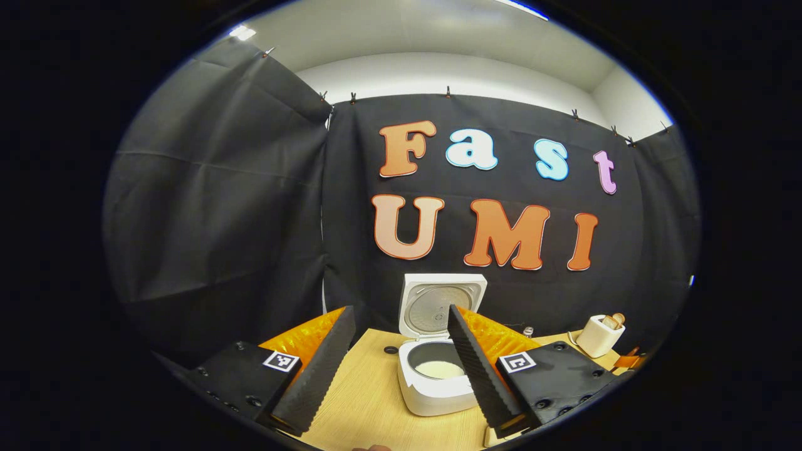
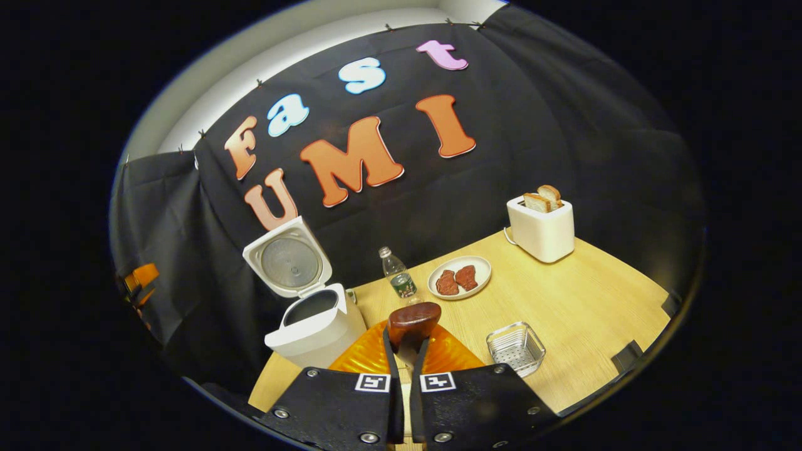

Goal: Close the left gripper, press the button to open the rice cooker; take a wooden spoon from the chopstick holder with the right hand, scoop a spoonful of rice and pour it into the rice cooker, then put the wooden spoon back into the chopstick holder.

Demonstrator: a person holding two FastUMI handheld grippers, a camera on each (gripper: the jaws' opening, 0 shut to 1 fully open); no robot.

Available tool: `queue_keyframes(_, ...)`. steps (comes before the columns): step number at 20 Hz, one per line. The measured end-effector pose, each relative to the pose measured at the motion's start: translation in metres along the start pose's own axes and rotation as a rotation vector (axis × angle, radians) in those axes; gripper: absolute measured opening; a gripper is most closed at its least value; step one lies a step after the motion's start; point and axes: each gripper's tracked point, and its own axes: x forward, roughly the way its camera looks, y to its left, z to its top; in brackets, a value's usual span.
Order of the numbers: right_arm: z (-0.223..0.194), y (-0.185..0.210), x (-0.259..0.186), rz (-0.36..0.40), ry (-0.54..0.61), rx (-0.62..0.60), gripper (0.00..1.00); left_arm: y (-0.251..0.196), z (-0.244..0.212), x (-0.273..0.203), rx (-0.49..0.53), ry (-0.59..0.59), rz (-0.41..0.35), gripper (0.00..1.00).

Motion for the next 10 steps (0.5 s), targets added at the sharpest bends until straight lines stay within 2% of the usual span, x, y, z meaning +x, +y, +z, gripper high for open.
queue_keyframes(5, -0.046, 0.003, 0.01, -0.056, 0.037, -0.132, 0.04, 0.006, -0.002, -0.002, 0.003, 0.007, -0.004, 1.0)
queue_keyframes(10, -0.071, 0.002, 0.009, -0.098, 0.045, -0.291, 0.03, 0.008, -0.004, -0.001, 0.008, 0.007, -0.008, 1.0)
